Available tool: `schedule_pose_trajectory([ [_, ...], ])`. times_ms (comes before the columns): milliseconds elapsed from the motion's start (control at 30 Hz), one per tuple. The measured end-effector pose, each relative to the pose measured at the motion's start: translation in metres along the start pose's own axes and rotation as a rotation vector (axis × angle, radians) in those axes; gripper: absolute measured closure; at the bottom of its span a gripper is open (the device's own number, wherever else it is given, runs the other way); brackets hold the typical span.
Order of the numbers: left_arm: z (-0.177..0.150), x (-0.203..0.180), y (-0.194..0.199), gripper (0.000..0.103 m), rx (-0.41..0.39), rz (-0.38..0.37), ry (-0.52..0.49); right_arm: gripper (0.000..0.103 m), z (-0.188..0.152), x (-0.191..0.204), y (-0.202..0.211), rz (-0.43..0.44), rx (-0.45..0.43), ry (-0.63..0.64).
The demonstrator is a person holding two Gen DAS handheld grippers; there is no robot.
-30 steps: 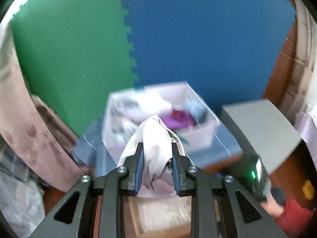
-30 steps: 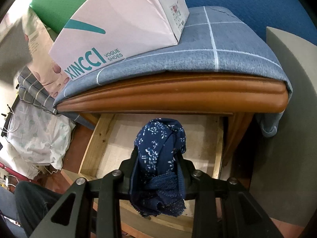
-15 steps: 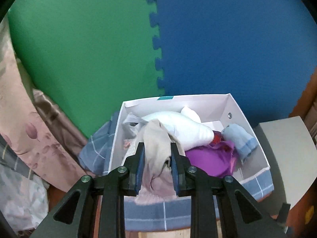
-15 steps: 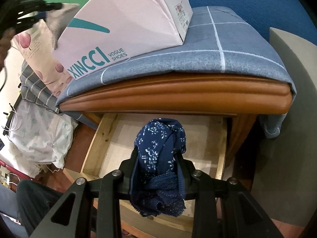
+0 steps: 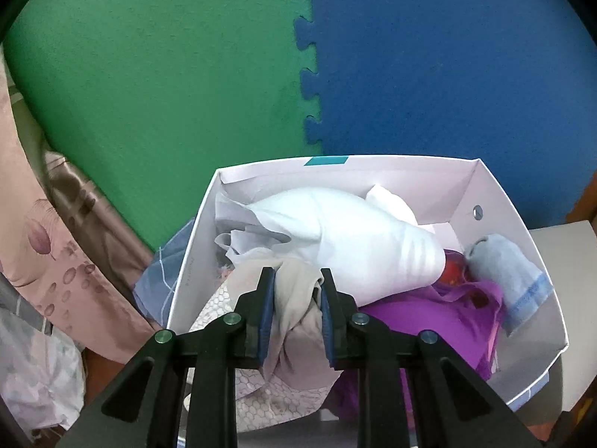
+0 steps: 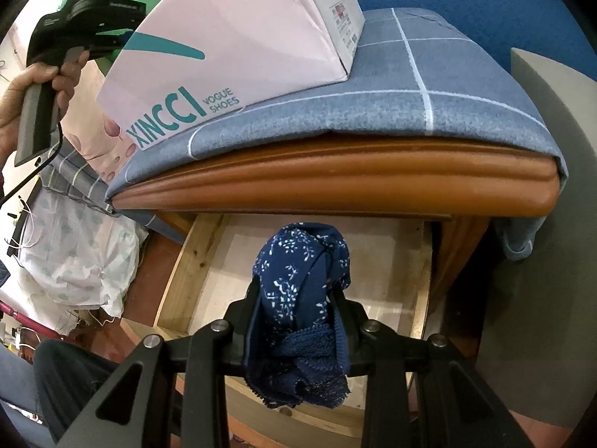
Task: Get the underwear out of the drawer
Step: 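Release the white cloth into the box with the left gripper and withdraw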
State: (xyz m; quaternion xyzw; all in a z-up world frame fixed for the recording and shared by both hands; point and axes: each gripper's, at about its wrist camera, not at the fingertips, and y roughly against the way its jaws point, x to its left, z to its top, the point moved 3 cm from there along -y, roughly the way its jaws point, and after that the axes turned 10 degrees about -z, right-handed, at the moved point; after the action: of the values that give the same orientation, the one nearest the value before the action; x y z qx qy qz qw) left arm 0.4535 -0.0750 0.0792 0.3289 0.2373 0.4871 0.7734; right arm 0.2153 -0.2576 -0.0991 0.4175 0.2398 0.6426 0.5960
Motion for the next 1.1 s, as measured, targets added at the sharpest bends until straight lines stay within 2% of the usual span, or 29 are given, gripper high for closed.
schedule_pose_trajectory([
  [67,-0.002,-0.003,0.001,0.074,-0.005,0.001,-0.019,0.071,0.0,0.0,0.0,-0.009,0.001,0.007],
  [167,-0.006,-0.009,0.005,0.055,-0.011,0.018,-0.059,0.071,0.0,0.004,-0.001,-0.019,0.003,0.016],
  [333,-0.01,-0.013,0.023,0.049,-0.042,-0.002,-0.055,0.071,0.0,0.009,-0.004,-0.063,0.002,0.038],
  [400,-0.012,-0.014,0.034,0.039,-0.059,-0.005,-0.057,0.071,-0.001,0.011,-0.004,-0.086,0.001,0.056],
  [600,-0.032,-0.014,0.084,0.024,-0.122,-0.031,-0.01,0.071,-0.005,0.02,-0.007,-0.152,-0.007,0.121],
  [633,-0.039,-0.014,0.097,0.024,-0.141,-0.036,-0.003,0.071,-0.006,0.021,-0.007,-0.156,-0.006,0.129],
  [833,-0.089,-0.013,0.143,0.007,-0.18,0.007,0.019,0.071,-0.013,0.028,-0.013,-0.194,0.025,0.15],
  [967,-0.133,-0.009,0.154,0.004,-0.173,0.02,0.052,0.071,-0.02,0.033,-0.007,-0.224,0.038,0.143],
  [1100,-0.176,-0.001,0.153,0.002,-0.14,0.041,0.104,0.071,-0.01,0.043,0.025,-0.221,-0.004,0.159],
])
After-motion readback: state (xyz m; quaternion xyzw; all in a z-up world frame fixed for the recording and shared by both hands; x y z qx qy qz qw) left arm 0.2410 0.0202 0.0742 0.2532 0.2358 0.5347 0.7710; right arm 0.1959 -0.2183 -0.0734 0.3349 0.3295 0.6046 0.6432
